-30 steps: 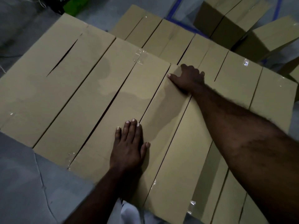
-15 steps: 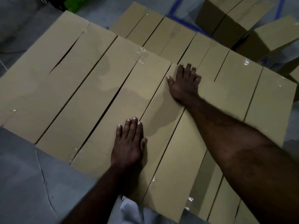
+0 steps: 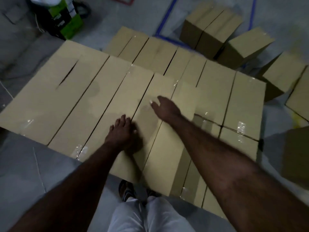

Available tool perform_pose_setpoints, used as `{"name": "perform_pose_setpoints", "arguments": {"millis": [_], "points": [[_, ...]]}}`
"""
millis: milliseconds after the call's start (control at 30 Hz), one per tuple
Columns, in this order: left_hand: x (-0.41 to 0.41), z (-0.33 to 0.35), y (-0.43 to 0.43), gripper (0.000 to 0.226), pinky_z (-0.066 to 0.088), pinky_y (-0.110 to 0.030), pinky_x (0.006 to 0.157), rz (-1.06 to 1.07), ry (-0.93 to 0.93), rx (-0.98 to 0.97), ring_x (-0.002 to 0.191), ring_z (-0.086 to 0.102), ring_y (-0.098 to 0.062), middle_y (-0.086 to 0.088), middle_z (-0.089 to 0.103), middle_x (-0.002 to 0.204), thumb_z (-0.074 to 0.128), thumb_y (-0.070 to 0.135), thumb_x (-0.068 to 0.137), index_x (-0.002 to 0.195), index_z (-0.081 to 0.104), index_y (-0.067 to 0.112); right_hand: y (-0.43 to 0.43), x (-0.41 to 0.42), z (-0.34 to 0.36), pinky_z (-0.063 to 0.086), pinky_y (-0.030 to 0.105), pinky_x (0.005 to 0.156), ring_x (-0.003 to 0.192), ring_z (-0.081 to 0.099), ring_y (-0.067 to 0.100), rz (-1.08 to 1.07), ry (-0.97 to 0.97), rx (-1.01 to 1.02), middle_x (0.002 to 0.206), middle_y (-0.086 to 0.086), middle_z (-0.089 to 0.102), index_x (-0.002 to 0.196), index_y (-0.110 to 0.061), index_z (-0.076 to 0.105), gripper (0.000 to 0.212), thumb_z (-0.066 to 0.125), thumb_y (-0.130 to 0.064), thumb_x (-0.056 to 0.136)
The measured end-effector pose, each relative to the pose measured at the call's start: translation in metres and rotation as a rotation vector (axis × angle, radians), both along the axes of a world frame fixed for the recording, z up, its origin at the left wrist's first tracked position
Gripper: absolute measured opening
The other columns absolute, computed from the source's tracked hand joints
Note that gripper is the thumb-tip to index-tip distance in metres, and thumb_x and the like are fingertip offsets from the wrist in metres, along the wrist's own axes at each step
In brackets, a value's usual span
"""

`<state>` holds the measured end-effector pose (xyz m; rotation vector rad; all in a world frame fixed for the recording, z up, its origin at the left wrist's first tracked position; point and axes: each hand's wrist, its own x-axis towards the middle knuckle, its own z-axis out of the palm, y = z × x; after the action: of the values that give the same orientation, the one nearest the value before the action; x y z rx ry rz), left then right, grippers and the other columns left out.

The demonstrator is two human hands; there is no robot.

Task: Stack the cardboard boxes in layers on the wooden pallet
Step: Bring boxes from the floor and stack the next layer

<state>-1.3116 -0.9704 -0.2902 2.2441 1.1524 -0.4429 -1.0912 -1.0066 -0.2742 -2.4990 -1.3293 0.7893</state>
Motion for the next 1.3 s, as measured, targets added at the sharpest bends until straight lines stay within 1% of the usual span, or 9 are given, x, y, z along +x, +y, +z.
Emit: {"name": "perform_pose_setpoints", "arguments": {"millis": [133,233,400,700,833,967,1100,1233,1300], "points": [[0.010,0.060,-0.023,0.070,0.023,-0.038,0.118,0.168,-0.199,-0.057,0.150,0.021,-0.030,-0.015,0.006,0.166,0.043,0.043,0.104,0.157,0.017,0.006,-0.076,-0.031,0.039,0.037,0.034,0.111,0.138,0.045,0.028,-0.203,0.174,0.051,0.153,0.010,0.045,0.151,-0.014,0.040,0.070,0.042,-0.060,0.100],[0.022,0.096,-0.049,0.072,0.026,-0.038,0.118,0.244,-0.324,-0.072,0.148,0.028,-0.030,-0.015,0.019,0.164,0.043,0.049,0.102,0.156,0.020,0.007,-0.117,-0.043,0.072,0.039,0.035,0.110,0.137,0.046,0.026,-0.310,0.197,0.106,0.153,0.008,0.047,0.151,-0.015,0.040,0.072,0.042,-0.063,0.098],[0.041,0.140,-0.087,0.074,0.028,-0.039,0.119,0.187,-0.484,-0.193,0.147,0.031,-0.025,-0.011,0.029,0.161,0.046,0.054,0.099,0.157,0.024,0.014,-0.160,-0.051,0.127,0.039,0.040,0.112,0.137,0.047,0.027,-0.467,0.210,0.250,0.154,0.008,0.045,0.153,-0.017,0.037,0.073,0.042,-0.064,0.098],[0.058,0.172,-0.143,0.061,0.035,-0.039,0.115,-0.075,-0.572,-0.290,0.137,0.045,-0.022,-0.008,0.048,0.150,0.054,0.051,0.097,0.146,0.048,0.015,-0.275,-0.082,0.178,0.040,0.037,0.111,0.137,0.047,0.026,-0.828,0.194,0.428,0.151,0.007,0.049,0.151,-0.020,0.042,0.067,0.049,-0.060,0.097],[0.076,0.179,-0.189,0.054,0.038,-0.030,0.105,-0.197,-0.598,-0.369,0.128,0.051,-0.019,-0.007,0.053,0.145,0.057,0.045,0.098,0.141,0.054,0.012,-0.341,-0.085,0.185,0.040,0.036,0.110,0.137,0.047,0.025,-0.963,0.142,0.455,0.152,0.005,0.047,0.150,-0.020,0.042,0.068,0.048,-0.061,0.097],[0.105,0.191,-0.246,0.059,0.039,-0.040,0.112,-0.331,-0.583,-0.386,0.134,0.047,-0.023,-0.007,0.049,0.149,0.054,0.051,0.097,0.144,0.050,0.015,-0.396,-0.078,0.191,0.040,0.038,0.111,0.137,0.047,0.025,-1.069,0.115,0.474,0.153,0.005,0.047,0.151,-0.020,0.041,0.067,0.047,-0.059,0.098],[0.134,0.203,-0.311,0.062,0.039,-0.037,0.109,-0.457,-0.560,-0.412,0.133,0.048,-0.021,-0.004,0.050,0.148,0.054,0.055,0.096,0.144,0.050,0.017,-0.451,-0.062,0.191,0.038,0.038,0.112,0.139,0.044,0.026,-1.133,0.087,0.498,0.153,0.006,0.046,0.151,-0.018,0.041,0.067,0.046,-0.058,0.099],[0.170,0.207,-0.379,0.079,0.042,-0.044,0.110,-0.536,-0.530,-0.398,0.128,0.053,-0.020,0.001,0.060,0.138,0.048,0.076,0.079,0.135,0.060,0.021,-0.514,-0.040,0.196,0.040,0.035,0.106,0.135,0.049,0.025,-1.180,0.089,0.530,0.147,0.007,0.053,0.146,-0.015,0.047,0.066,0.047,-0.060,0.098],[0.194,0.209,-0.424,0.070,0.043,-0.044,0.109,-0.570,-0.541,-0.404,0.126,0.054,-0.019,0.001,0.061,0.137,0.050,0.070,0.085,0.134,0.060,0.020,-0.557,-0.024,0.200,0.041,0.035,0.104,0.133,0.051,0.027,-1.198,0.082,0.549,0.145,0.009,0.054,0.144,-0.013,0.048,0.064,0.047,-0.058,0.099]]}}
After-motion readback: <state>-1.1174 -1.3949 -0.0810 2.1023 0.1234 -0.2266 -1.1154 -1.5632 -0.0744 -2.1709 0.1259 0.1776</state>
